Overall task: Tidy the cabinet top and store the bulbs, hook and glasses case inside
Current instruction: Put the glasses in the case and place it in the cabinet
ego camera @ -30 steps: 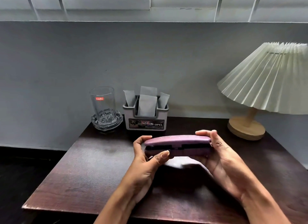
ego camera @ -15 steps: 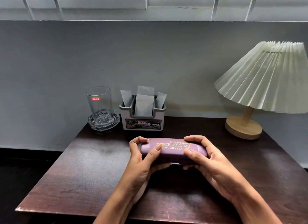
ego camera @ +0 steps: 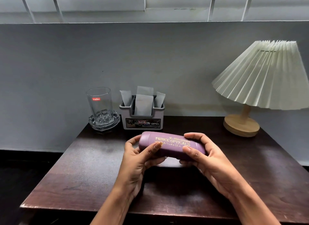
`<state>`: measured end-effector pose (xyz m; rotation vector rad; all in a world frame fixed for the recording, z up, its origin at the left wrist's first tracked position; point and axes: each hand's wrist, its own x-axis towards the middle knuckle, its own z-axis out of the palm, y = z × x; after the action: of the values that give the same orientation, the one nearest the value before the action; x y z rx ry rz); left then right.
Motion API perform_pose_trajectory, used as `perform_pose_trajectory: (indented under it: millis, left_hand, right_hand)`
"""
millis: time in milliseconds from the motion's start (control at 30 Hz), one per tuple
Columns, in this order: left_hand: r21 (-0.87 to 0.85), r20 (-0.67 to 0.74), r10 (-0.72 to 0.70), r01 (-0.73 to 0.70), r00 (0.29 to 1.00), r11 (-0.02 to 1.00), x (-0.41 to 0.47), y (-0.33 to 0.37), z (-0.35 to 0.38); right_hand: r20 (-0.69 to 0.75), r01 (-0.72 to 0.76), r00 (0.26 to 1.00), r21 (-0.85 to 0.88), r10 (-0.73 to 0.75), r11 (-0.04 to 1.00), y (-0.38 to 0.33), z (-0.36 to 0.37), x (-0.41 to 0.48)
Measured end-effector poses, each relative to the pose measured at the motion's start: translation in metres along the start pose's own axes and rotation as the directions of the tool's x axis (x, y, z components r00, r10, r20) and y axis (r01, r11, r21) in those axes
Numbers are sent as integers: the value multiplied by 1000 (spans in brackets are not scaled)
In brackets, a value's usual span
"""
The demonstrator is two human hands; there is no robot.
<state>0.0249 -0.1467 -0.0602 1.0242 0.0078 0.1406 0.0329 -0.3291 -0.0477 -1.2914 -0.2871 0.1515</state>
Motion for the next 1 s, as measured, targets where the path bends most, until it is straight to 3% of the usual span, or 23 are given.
perform_pose_trajectory:
  millis: [133, 333, 533, 667, 900, 1000]
  left_hand:
    - [49, 44, -3, 0, 999, 999, -3, -1, 0]
    - [244, 119, 39, -67, 992, 967, -26, -7, 6]
    - [334, -36, 167, -146, 985, 931, -85, -24, 15]
    - [490, 32, 243, -227, 970, 842, -133, -48, 13]
    - [597, 31, 230, -202, 973, 776, -211, -107, 3]
    - [573, -43, 125, -77, 991, 816, -220, -133, -2]
  right_hand:
    - [-52, 30, 998, -158, -39, 987, -3, 4, -9]
    - [74, 47, 997, -294, -26, 955, 2, 14, -49]
    - [0, 73, 997, -307, -77, 949, 8, 23, -104]
    - [-121, 32, 990, -290, -70, 956, 33, 22, -148]
    - [-350, -137, 936, -262, 38, 955, 86, 4, -211]
    - [-362, -148, 931, -245, 51, 958, 109, -3, -227]
